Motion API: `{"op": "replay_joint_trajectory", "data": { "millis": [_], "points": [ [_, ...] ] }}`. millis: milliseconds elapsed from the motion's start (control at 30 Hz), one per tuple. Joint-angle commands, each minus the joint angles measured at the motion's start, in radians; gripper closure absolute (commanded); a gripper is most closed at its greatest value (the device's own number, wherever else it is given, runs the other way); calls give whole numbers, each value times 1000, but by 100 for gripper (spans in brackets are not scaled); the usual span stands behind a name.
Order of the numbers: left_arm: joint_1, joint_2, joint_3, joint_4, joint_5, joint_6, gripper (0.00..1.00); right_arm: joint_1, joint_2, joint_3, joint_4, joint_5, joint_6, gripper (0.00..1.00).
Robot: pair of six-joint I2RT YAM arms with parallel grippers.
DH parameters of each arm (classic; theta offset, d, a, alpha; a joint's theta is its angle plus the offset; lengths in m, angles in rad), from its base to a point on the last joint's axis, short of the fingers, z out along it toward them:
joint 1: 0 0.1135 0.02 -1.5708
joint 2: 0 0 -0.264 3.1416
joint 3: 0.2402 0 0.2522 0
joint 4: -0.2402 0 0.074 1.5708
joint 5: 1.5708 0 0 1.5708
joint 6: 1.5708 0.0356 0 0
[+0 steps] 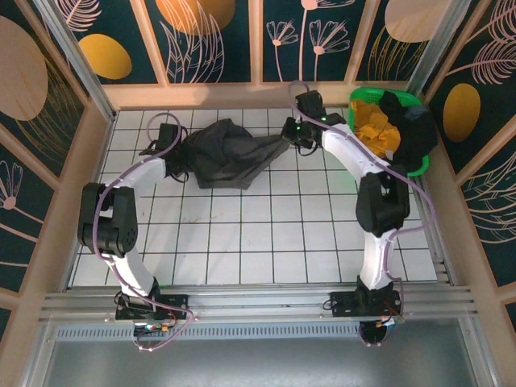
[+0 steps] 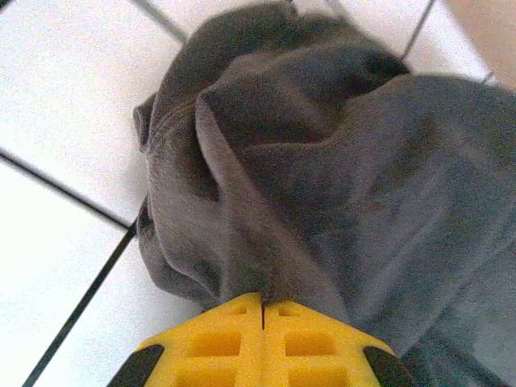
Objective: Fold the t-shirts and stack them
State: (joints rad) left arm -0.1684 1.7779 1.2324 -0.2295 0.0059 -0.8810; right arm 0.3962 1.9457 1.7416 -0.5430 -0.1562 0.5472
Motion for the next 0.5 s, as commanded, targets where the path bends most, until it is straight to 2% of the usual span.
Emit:
{"op": "replay_joint_trajectory", "data": {
  "millis": [0, 167, 333, 467],
  "points": [
    [2, -5, 67, -107, -74, 66, 100, 1, -91, -22, -79, 26, -42, 100],
    [2, -58, 132, -213, -201, 88, 100, 31, -187, -44, -202, -24, -90, 100],
    [3, -58, 185, -269, -279, 149, 100, 111, -316, -195, -280, -36, -116, 100],
    [2, -35, 181, -278, -291, 165, 100, 145, -369, -382, -224, -176, -127, 100]
  ]
}}
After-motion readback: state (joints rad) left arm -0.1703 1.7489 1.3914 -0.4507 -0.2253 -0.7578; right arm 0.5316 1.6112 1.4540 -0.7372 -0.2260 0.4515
